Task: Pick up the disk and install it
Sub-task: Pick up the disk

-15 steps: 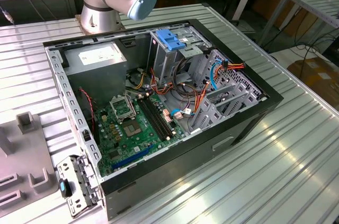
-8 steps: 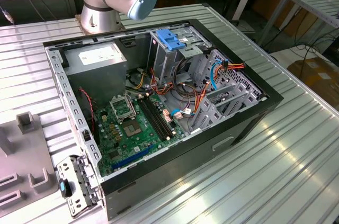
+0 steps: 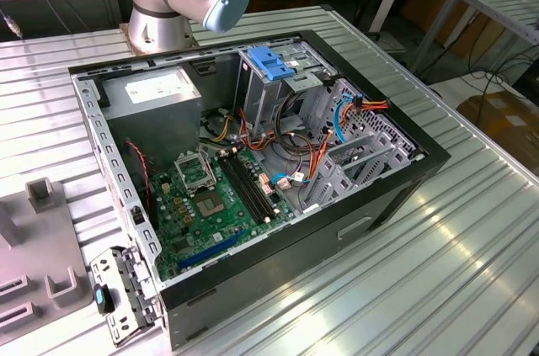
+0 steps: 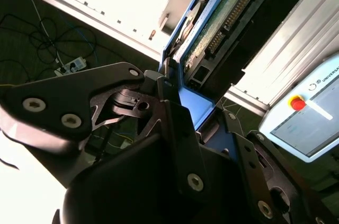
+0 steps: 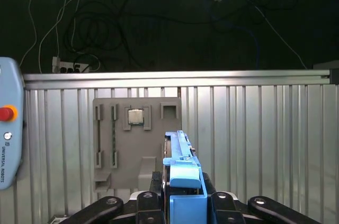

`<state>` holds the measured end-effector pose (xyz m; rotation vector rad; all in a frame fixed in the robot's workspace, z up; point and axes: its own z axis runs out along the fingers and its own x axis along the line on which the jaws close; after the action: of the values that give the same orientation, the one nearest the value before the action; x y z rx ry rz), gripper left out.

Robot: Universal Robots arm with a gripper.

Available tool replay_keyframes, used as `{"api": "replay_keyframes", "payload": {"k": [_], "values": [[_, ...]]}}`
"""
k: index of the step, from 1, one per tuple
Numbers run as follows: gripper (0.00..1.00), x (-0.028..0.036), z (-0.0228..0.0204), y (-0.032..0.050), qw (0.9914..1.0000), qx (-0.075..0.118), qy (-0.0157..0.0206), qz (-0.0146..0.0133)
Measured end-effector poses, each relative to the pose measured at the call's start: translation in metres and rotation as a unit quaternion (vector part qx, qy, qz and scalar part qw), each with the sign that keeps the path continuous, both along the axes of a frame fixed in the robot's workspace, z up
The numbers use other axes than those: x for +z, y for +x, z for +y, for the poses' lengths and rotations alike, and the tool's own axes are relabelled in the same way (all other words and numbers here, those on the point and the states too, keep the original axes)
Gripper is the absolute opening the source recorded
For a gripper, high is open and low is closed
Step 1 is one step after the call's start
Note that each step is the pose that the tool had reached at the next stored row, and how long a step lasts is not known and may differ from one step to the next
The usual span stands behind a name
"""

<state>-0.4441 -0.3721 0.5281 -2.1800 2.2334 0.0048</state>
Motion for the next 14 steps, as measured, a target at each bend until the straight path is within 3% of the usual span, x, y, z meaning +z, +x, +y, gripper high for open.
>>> {"api": "replay_keyframes", "payload": {"k": [14], "values": [[0.37,-0.0001,-0.0007,0.0073,1.0,0.0,0.0,0.0]]}}
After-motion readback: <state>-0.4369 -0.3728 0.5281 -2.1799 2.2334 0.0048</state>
